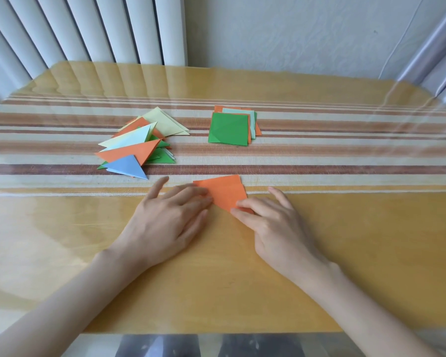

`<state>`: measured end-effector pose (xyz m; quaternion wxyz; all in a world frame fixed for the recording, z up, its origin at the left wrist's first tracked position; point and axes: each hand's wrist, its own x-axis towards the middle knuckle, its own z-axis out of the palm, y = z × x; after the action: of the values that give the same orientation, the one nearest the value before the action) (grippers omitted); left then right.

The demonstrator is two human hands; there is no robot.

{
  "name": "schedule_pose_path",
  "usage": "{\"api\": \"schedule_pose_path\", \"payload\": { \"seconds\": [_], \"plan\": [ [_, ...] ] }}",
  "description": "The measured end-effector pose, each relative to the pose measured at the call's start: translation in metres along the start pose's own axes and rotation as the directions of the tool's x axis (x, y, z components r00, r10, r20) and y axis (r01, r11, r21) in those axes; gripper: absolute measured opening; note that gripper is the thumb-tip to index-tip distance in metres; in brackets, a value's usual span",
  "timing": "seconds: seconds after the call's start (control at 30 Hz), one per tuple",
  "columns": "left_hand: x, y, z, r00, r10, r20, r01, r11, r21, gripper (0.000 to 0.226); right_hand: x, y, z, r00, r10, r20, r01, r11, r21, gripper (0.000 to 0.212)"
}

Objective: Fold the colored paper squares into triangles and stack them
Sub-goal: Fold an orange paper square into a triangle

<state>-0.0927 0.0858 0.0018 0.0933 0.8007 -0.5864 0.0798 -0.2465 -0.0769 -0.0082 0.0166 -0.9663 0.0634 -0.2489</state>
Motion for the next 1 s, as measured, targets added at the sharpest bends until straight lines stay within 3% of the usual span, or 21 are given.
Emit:
{"api": "schedule_pose_path", "payload": {
  "seconds": [0.23,0.43,0.63,0.8,1.0],
  "plan": [
    [-0.001,-0.013,-0.003,0.993,-0.092,-0.079,0.098,0.993,0.069,0.043,0.003,-0.002,-0.003,0.998,0.008,0.063,-0.013,0.997,0.074,0.048],
    [-0.006,-0.013,0.003,0.916,-0.309,-0.255,0.259,0.943,-0.211,0.04,0.058,0.005,-0.007,0.973,0.167,0.159,-0.218,0.892,0.396,0.024],
    [-0.008,-0.015,0.003,0.895,-0.385,-0.226,0.31,0.9,-0.305,0.044,0.1,0.004,0.007,0.872,0.083,0.482,-0.243,0.929,0.279,0.038],
    [-0.007,-0.017,0.005,0.905,-0.381,-0.188,0.308,0.893,-0.329,0.044,0.105,0.002,0.003,0.837,0.151,0.526,-0.358,0.878,0.317,0.018],
    [-0.001,-0.017,0.004,0.916,-0.371,-0.154,0.287,0.873,-0.394,0.043,0.092,-0.001,-0.003,0.777,0.387,0.497,-0.573,0.761,0.303,0.007]
  ]
}}
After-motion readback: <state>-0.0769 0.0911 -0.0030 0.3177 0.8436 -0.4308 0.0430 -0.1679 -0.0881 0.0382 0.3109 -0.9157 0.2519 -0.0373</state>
